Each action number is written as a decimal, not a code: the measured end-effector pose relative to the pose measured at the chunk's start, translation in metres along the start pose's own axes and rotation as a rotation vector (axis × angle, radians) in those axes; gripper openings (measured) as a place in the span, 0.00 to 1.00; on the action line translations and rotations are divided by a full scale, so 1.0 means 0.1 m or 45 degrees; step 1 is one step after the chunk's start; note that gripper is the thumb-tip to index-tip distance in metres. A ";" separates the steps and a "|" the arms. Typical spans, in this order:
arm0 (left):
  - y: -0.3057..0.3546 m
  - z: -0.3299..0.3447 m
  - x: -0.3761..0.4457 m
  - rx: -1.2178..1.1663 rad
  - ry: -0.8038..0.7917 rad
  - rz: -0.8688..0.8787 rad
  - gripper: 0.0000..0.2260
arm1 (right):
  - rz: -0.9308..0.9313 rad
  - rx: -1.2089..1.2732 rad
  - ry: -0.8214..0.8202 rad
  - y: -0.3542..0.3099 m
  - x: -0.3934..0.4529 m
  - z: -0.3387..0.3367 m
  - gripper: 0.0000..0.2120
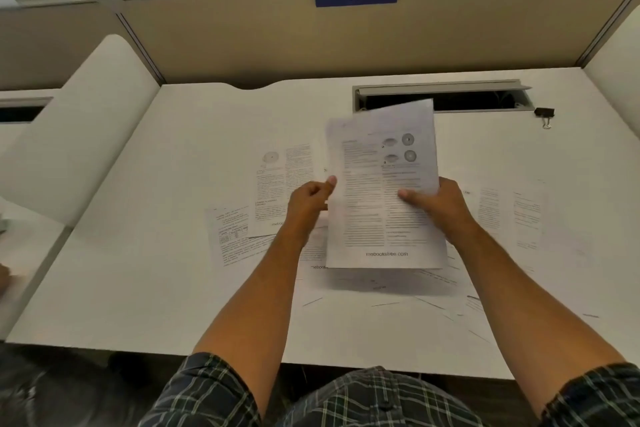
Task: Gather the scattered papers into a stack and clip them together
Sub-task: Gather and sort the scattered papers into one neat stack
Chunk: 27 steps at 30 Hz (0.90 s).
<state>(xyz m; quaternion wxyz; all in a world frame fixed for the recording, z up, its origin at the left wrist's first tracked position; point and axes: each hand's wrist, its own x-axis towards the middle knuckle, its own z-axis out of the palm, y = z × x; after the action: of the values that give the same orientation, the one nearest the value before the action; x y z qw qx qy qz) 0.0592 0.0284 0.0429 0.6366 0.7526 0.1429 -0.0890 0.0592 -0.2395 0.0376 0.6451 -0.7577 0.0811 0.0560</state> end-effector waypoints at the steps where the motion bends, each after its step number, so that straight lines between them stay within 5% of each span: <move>1: -0.09 -0.07 0.05 0.092 0.138 -0.041 0.21 | 0.035 -0.023 0.020 0.06 0.00 -0.03 0.22; 5: -0.47 -0.37 0.16 0.587 0.527 -0.291 0.16 | 0.152 -0.023 0.070 0.28 -0.03 -0.17 0.22; 9: -0.56 -0.47 0.18 0.961 0.725 -0.526 0.37 | 0.222 -0.012 0.086 0.34 -0.07 -0.22 0.21; 22: -0.43 -0.66 0.33 0.783 0.673 -0.693 0.41 | 0.266 -0.028 0.082 0.38 0.01 -0.21 0.22; 27: -0.50 -0.78 0.41 0.771 0.602 -0.693 0.30 | 0.270 -0.020 0.094 0.37 0.01 -0.20 0.22</move>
<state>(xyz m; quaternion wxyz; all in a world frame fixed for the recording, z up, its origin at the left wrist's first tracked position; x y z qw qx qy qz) 0.0776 0.1171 -0.0036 0.2920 0.8392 0.4437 -0.1166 0.0529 -0.2652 0.0050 0.6262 -0.7515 0.1841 0.0964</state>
